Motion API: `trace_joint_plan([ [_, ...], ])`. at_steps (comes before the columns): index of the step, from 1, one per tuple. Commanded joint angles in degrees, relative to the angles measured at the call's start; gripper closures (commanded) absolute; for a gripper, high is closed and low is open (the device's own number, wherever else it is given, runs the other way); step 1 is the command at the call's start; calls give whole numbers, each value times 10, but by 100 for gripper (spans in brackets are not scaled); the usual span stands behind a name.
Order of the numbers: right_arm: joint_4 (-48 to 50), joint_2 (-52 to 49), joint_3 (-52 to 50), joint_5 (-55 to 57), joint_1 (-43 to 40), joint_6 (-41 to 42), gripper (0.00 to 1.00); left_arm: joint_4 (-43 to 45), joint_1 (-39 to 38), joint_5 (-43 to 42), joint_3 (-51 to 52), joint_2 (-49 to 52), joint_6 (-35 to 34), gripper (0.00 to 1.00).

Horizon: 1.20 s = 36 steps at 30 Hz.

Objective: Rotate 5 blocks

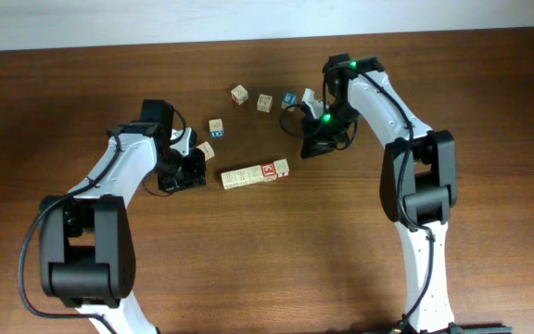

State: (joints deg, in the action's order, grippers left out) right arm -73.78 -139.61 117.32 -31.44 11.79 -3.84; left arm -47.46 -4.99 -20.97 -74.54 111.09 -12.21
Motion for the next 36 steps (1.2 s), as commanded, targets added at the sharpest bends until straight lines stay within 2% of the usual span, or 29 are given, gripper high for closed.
trace_joint_plan([
  [1, 19, 4, -21, -11, 2, 2, 96, 10, -22, -2, 5, -14, -13, 100],
  [11, 28, 4, -39, -37, 3, -19, 95, 33, -32, 18, 7, -14, -64, 100],
  [26, 47, 4, -68, -42, 13, -28, 95, 59, -37, -5, 43, -14, -65, 100],
  [36, 57, 4, -69, -68, 13, -28, 95, 82, -37, -8, 43, -14, -96, 100],
])
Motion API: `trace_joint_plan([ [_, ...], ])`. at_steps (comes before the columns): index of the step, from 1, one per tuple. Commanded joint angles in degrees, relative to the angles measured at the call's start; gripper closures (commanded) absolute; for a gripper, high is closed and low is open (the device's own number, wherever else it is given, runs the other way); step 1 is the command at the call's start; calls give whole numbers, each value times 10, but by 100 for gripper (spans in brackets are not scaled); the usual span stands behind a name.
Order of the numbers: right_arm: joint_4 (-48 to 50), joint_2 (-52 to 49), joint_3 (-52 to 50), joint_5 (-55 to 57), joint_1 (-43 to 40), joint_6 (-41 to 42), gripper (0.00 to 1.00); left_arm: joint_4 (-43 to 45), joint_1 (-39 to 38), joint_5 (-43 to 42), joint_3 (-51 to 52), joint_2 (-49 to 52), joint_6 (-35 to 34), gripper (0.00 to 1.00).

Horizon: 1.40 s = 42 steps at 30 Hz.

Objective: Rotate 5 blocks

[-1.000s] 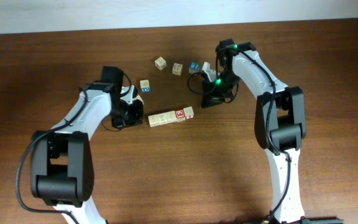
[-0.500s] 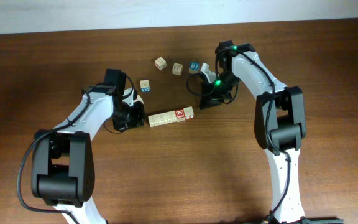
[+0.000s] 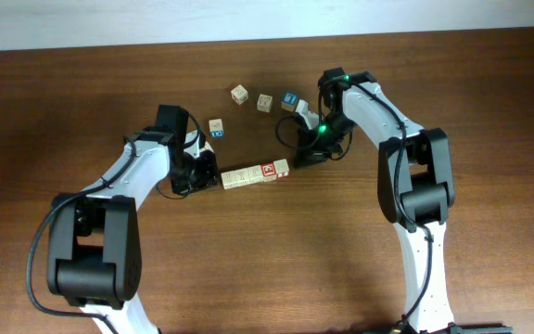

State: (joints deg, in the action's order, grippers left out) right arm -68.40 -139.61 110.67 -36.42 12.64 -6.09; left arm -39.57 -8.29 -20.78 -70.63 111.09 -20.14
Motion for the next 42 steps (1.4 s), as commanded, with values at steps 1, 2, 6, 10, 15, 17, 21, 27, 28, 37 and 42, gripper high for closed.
trace_joint_plan([
  [1, 3, 4, -2, -18, 5, -6, 96, 3, -4, -11, 4, -14, -17, 100],
  [2, 3, 4, -2, -18, 5, -6, 95, 3, -5, -10, 4, -14, -17, 100],
  [6, 3, 4, -2, -20, 6, -6, 96, 4, -7, -10, 4, -14, -17, 100],
  [10, 2, 4, -2, -20, 13, -6, 96, 4, -7, -10, 4, -14, -17, 100],
  [15, 2, 4, -2, -20, 21, -6, 96, 6, -7, -10, 4, -14, -17, 100],
  [17, 1, 4, -2, -20, 21, -6, 95, 8, -7, -11, 4, -14, -17, 100],
  [21, 0, 4, -2, -22, 21, -5, 96, 12, -7, -11, 4, -14, -17, 100],
  [27, -1, 4, -2, -31, 25, -5, 95, 17, -21, -10, 4, -14, -17, 100],
  [28, -1, 4, -2, -31, 27, -6, 95, 17, -24, -9, 4, -14, -17, 100],
  [37, -2, 4, -2, -31, 27, -5, 96, 21, -25, -9, 4, -14, -17, 100],
  [42, -3, 4, -3, -35, 27, -6, 96, 38, -25, -9, 4, -14, -17, 100],
])
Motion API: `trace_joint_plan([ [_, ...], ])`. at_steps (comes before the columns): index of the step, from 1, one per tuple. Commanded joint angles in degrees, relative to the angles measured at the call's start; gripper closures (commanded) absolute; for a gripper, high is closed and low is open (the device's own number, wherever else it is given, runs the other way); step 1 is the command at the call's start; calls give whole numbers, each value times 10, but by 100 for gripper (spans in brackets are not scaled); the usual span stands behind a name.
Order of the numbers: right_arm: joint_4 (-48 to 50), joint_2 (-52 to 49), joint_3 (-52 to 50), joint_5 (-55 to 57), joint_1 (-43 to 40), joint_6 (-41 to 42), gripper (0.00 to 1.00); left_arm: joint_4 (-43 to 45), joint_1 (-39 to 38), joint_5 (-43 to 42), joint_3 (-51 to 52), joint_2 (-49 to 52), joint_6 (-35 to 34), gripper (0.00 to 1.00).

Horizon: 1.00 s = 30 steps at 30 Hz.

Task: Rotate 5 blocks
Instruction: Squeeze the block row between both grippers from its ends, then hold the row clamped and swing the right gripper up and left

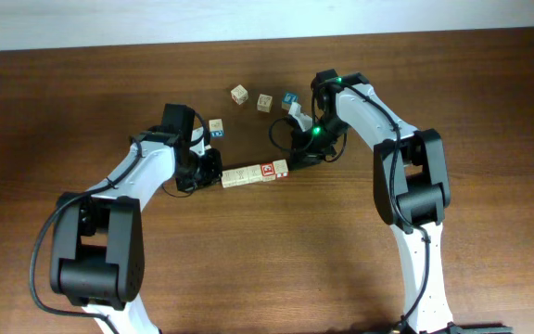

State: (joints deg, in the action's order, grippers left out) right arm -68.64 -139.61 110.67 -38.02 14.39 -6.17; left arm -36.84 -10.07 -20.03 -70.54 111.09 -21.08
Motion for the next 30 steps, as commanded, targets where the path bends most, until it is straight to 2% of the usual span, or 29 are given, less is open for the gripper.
trace_joint_plan([
  [1, 0, 4, -5, -21, 10, -5, 96, 14, -8, -17, 3, -14, -8, 100],
  [30, 19, 30, -14, -117, 10, -20, 96, 29, -8, -18, 3, -14, -7, 100],
])
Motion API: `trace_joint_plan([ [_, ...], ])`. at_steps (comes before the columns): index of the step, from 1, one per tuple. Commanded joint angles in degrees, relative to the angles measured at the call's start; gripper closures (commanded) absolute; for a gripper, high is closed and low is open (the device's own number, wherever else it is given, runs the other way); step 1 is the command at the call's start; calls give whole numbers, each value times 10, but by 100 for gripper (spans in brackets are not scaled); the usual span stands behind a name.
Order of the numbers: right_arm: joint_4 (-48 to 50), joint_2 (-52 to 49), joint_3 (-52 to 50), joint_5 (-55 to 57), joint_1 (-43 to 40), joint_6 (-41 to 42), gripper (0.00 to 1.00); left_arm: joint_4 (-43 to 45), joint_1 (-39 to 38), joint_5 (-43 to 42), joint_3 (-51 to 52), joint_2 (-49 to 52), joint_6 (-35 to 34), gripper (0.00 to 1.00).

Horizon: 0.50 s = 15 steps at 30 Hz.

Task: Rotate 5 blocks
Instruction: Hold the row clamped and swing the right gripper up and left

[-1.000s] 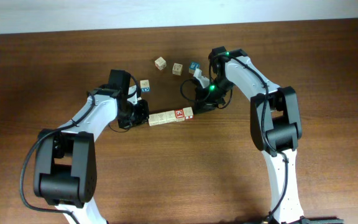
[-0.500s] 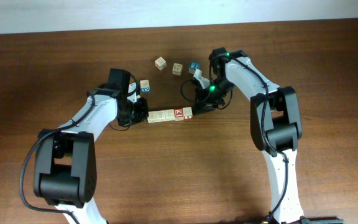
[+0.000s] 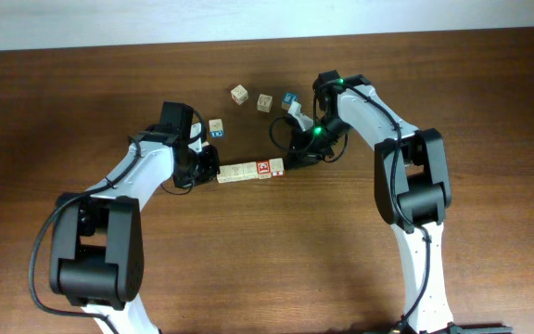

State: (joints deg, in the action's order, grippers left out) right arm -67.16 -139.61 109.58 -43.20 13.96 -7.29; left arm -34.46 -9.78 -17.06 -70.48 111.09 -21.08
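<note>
A row of several wooden blocks [image 3: 248, 171], one with a red print, lies almost level at the table's middle. My left gripper [image 3: 208, 169] sits low against the row's left end. My right gripper [image 3: 288, 156] is at the row's right end, touching or nearly touching the last block. From overhead the arms hide the fingers of both grippers, so I cannot tell how the jaws stand. Loose blocks lie behind: one [image 3: 216, 127] with a blue face near the left arm, then three more [image 3: 239, 94], [image 3: 264, 102], [image 3: 289, 99].
The brown wooden table [image 3: 276, 250] stretches wide in front of the row. Its far edge [image 3: 109, 46] meets a white wall. Both arm bases stand at the near side, left [image 3: 86, 269] and right [image 3: 425, 269].
The row of blocks has shifted a little left and lies more level than before. The left gripper stays at its left end and the right gripper has come in slightly at the right end.
At first both grippers stood apart from the slightly slanted row, with a small block by the left gripper. Then each had closed in on its end and that small block no longer showed. Now both flank the row, which is shifted left and nearly level.
</note>
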Motion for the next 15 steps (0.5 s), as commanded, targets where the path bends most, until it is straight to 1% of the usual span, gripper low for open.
trace_joint_plan([
  [1, 5, 34, -3, -65, 14, -9, 95, 5, -10, -48, 3, -14, -7, 100],
  [15, 6, 68, -3, -72, 14, -9, 96, 5, -10, -48, 3, -14, -7, 100],
])
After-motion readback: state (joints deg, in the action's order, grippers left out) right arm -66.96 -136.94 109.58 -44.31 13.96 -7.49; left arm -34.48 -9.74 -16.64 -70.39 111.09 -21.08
